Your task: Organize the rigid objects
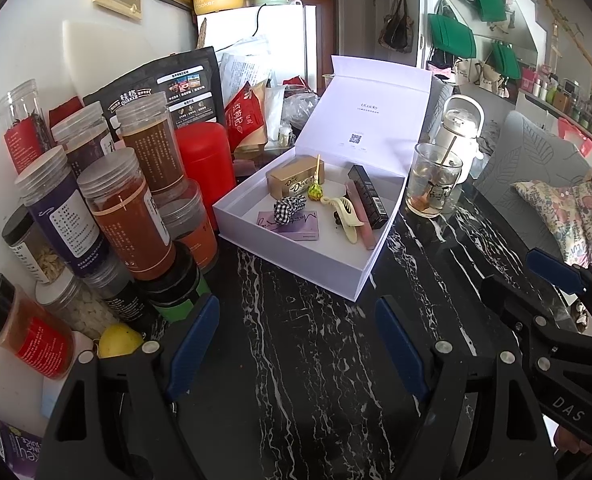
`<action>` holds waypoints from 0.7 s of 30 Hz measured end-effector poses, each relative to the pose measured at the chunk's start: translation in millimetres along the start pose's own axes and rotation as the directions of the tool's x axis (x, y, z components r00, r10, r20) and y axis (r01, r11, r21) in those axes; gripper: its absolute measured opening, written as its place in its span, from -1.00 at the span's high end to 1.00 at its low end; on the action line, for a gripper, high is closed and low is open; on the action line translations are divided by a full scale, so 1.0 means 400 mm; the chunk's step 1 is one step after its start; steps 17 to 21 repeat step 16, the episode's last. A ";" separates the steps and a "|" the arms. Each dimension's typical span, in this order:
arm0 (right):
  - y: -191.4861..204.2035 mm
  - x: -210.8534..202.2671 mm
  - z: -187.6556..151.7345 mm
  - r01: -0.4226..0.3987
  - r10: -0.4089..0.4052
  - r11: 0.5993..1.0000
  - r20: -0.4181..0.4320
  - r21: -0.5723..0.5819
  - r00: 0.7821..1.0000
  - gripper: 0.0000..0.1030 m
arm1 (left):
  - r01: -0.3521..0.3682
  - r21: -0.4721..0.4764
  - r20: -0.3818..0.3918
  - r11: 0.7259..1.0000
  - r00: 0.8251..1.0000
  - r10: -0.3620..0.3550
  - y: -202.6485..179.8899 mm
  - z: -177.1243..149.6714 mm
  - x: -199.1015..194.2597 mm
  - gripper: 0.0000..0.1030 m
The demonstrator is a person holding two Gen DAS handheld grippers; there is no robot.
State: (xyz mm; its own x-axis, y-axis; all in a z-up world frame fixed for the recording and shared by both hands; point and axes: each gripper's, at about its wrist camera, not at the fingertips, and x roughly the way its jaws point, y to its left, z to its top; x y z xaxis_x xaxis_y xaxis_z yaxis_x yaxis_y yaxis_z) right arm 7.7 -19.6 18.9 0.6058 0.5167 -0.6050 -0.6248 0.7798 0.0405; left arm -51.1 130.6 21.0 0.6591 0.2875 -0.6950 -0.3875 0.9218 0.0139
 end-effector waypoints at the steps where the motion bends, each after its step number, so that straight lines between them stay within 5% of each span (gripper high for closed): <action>1: -0.001 0.000 0.000 0.000 0.000 1.000 -0.001 0.000 1.000 -0.33 | -0.001 0.000 0.000 1.000 1.000 0.001 -0.001 -0.001 0.000 -0.56; 21: -0.005 0.012 -0.005 0.001 -0.001 1.000 -0.009 0.007 1.000 -0.33 | 0.003 0.010 -0.014 1.000 1.000 -0.003 -0.005 0.001 0.013 -0.56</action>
